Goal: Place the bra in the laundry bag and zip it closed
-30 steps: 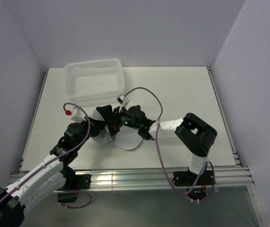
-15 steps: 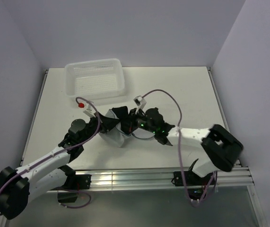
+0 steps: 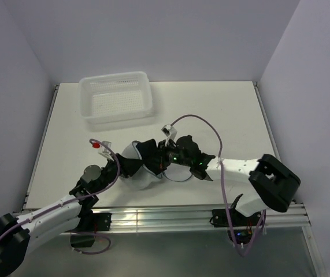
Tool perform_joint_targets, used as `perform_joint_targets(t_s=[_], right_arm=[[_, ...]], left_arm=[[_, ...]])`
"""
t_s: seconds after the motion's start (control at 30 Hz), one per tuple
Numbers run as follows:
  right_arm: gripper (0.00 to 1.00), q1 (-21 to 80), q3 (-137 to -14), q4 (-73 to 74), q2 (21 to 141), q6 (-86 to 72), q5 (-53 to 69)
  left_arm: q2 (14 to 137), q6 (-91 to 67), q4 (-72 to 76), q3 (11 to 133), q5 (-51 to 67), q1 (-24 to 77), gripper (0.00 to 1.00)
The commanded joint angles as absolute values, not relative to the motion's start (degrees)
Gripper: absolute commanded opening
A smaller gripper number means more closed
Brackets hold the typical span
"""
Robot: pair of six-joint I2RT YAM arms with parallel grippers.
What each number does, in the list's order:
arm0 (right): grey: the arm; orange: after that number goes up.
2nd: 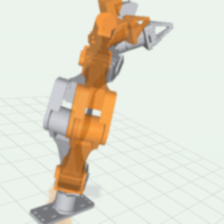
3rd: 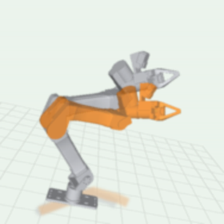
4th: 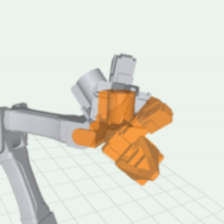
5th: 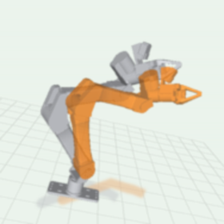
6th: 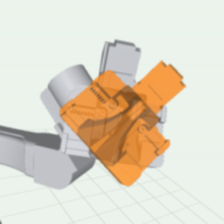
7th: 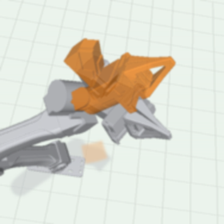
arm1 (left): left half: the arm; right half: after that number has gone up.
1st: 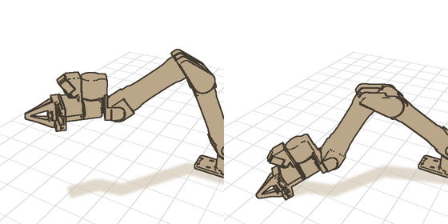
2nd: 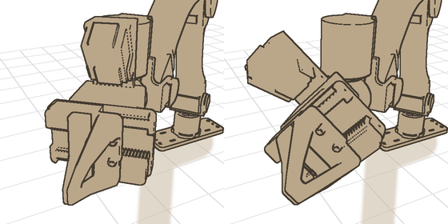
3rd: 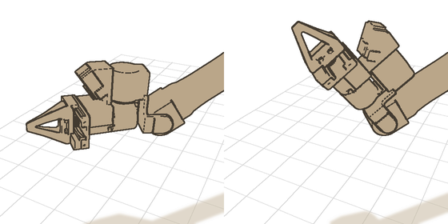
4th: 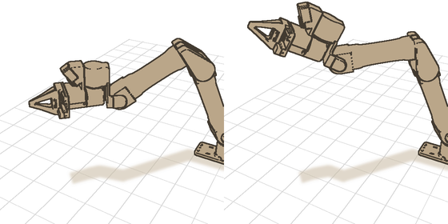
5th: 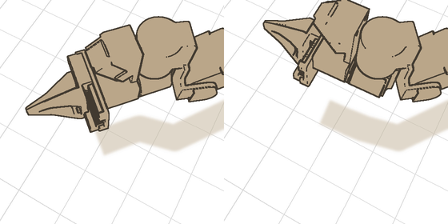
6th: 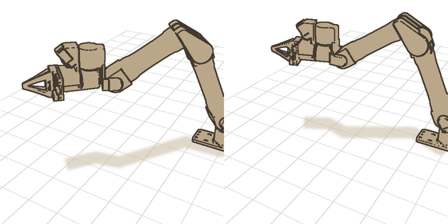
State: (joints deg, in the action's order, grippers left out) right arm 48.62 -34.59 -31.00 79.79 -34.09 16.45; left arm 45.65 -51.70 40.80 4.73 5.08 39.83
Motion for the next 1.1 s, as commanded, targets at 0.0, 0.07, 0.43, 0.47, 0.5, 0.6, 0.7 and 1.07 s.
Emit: perform_joint_targets(t_s=[0.0,0.07,0.43,0.47,0.5,0.6,0.7,1.07], right_arm=[[0.0,51.5,-37.0,-34.1,85.5,-34.3,17.6],[0.0,52.3,-38.1,-31.3,86.7,-33.2,15.7],[0.0,53.7,-39.8,-23.6,85.3,-29.1,9.8],[0.0,53.8,-39.8,-23.7,85.0,-29.1,9.8],[0.0,54.0,-39.8,-23.7,84.7,-28.9,9.7],[0.0,54.5,-40.4,-22.8,84.4,-28.1,9.0],[0.0,55.2,-40.5,-22.2,84.0,-27.8,8.5],[0.0,58.2,-41.8,-15.8,79.3,-24.6,6.2]], left_arm=[[41.8,-50.3,36.1,3.0,0.8,39.8,0.53],[39.7,-49.3,31.8,4.2,0.9,39.8,0.67],[36.6,-48.3,-15.1,26.9,-18.9,39.6,0.7],[38.7,-47.6,-15.8,28.4,-19.2,39.6,0.7],[43.4,-46.4,-16.6,29.8,-20.0,39.6,0.67],[50.9,-44.7,-14.8,33.7,-20.2,37.2,0.59],[54.5,-43.1,-12.0,35.2,-15.0,34.1,0.52],[59.1,-42.4,-6.3,34.9,-4.0,32.4,0.0]])
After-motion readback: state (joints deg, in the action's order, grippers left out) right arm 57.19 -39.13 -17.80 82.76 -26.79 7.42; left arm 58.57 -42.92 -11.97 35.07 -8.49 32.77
